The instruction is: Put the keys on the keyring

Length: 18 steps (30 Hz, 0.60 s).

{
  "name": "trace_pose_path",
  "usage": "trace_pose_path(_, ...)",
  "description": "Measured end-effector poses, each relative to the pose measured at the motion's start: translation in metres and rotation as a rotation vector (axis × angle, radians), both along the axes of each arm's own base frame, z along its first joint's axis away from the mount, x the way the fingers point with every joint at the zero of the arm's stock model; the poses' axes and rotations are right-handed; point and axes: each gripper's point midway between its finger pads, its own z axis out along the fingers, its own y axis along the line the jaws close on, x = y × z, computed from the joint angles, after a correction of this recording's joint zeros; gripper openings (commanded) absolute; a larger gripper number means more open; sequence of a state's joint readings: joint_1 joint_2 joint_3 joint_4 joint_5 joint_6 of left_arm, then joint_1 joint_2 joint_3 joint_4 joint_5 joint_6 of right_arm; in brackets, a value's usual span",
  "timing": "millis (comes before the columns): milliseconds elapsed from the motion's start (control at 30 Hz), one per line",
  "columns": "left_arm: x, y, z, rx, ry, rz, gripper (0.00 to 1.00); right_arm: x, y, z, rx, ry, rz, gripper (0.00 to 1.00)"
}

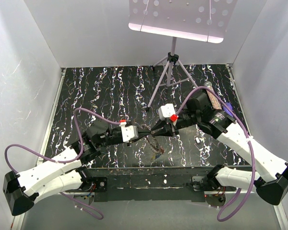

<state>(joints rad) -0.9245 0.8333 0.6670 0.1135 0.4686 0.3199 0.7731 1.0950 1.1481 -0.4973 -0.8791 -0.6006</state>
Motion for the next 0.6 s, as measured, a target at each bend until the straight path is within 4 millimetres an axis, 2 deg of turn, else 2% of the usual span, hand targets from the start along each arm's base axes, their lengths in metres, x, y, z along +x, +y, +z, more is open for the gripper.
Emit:
trace_pose_path(200,-0.0029,0.0019,-0.0036,-0.024,0.026,0.001,0.0,0.003,-0.0007,-0.0013,-0.011,0.021,-0.029,0.34)
trace_pose_path(467,-0.0055,0.004,0.0062,-0.067,0.025,0.0,0.0,0.0036,-0.0023,-0.0077,-0.026,0.045,-0.04,0.33)
trace_pose_path(600,-0.0062,0.0044,0.0049,-0.074,0.033,0.0,0.0,0.0033,-0.0024,-0.0097,-0.03,0.051,-0.04,0.29)
